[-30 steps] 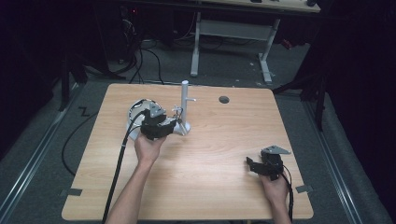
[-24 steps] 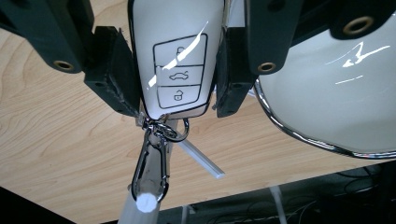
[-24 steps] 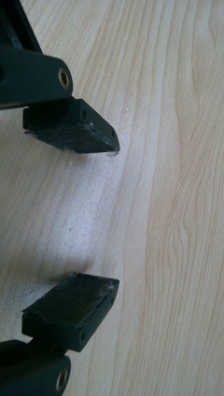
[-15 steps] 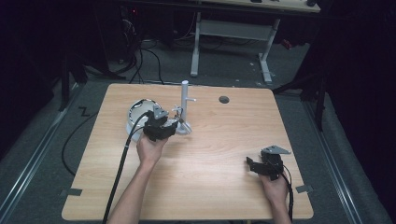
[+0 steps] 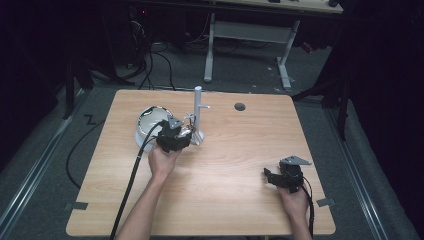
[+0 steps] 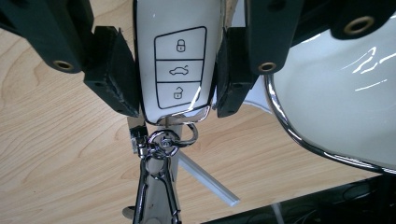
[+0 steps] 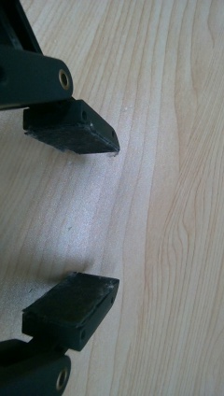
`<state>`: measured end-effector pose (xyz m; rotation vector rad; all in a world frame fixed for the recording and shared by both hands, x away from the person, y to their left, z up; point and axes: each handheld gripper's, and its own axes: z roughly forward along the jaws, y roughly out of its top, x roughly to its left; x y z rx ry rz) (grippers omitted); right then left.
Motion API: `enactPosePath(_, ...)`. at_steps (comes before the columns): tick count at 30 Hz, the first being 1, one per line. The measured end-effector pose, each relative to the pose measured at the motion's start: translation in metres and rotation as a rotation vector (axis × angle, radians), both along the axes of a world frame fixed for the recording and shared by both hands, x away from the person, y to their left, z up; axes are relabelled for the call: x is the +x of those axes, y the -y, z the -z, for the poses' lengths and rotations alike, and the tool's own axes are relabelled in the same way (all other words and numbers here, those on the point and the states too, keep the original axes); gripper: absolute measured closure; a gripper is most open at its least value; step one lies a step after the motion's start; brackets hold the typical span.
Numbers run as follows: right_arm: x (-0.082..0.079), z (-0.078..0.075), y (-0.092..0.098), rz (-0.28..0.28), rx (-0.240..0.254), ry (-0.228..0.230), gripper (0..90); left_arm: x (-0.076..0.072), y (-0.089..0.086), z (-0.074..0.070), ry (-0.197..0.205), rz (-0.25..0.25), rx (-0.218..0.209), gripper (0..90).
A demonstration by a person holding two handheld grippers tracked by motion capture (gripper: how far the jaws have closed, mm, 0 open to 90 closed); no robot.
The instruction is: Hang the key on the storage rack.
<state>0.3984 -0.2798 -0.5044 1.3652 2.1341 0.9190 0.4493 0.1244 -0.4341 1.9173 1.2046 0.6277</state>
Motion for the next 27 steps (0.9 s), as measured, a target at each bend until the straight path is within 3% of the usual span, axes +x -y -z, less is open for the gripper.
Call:
enactPosePath(9,0.000,0.000,0.000,0.000,0.000,-0.001,29.3,-0.001,0.000,0.002,-0.004,0.003,-0.005,50.7)
enactPosePath(14,0.000,0.000,0.000,0.000,0.000,-0.001,29.3,-0.005,-0.004,0.003,-0.007,-0.005,-0.034,49.9)
enactPosePath(20,0.000,0.000,0.000,0.000,-0.001,-0.001,29.3,-0.008,-0.006,0.001,-0.010,-0.004,-0.029,46.5)
enactPosePath(27,0.000,0.000,0.000,0.001,-0.001,0.000,29.3,-0.014,-0.010,-0.003,0.001,-0.004,-0.057,45.1)
